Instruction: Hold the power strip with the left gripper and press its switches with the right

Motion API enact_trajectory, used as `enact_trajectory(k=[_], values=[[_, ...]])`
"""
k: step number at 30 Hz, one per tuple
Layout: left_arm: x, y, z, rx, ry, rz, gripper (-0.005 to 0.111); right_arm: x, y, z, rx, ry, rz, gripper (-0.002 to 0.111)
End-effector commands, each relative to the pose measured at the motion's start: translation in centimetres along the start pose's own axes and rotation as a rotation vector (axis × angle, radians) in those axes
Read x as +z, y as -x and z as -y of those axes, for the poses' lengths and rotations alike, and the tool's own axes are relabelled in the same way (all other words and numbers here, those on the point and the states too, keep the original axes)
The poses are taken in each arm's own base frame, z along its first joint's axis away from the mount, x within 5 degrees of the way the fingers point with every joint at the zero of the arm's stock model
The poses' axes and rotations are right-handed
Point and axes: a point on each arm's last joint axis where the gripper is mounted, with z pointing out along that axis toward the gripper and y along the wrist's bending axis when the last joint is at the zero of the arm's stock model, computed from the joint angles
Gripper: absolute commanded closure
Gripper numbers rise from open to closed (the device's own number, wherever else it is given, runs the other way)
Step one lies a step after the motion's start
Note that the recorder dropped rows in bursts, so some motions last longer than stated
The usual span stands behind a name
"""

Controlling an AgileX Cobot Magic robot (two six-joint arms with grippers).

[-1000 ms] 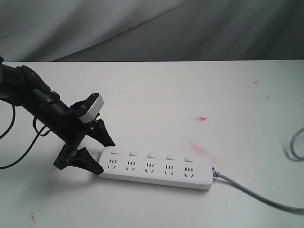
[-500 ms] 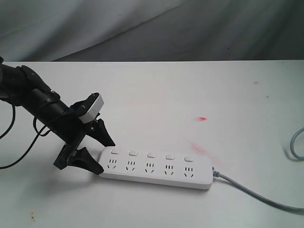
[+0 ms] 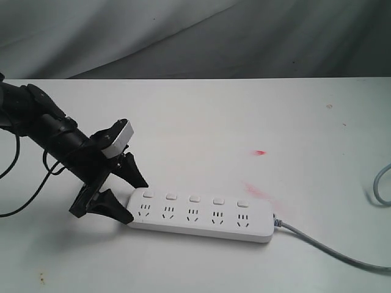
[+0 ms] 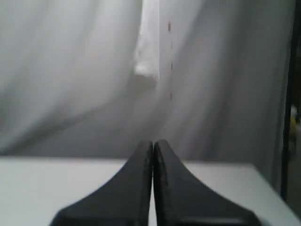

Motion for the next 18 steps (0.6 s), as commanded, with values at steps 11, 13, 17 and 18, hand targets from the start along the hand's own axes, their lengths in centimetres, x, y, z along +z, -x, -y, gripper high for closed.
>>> enact_trajectory(k=[11, 13, 17, 18], values=[[-0.1, -0.1, -0.4, 0.005, 0.039, -0.01, 0.058, -5.9, 8.6, 3.1, 0.688, 0.023, 1.226, 0.107], [-0.1, -0.1, -0.4, 0.006, 0.04, -0.013, 0.058, -5.0, 9.4, 3.6, 0.85, 0.011, 1.121, 0.107], [-0.1, -0.1, -0.4, 0.005, 0.041, -0.012, 0.058, -2.2, 10.9, 2.8, 0.725, -0.098, 0.623, 0.107], [-0.1, -0.1, -0.4, 0.005, 0.041, -0.012, 0.058, -1.4, 11.4, 2.5, 0.635, -0.112, 0.547, 0.107]])
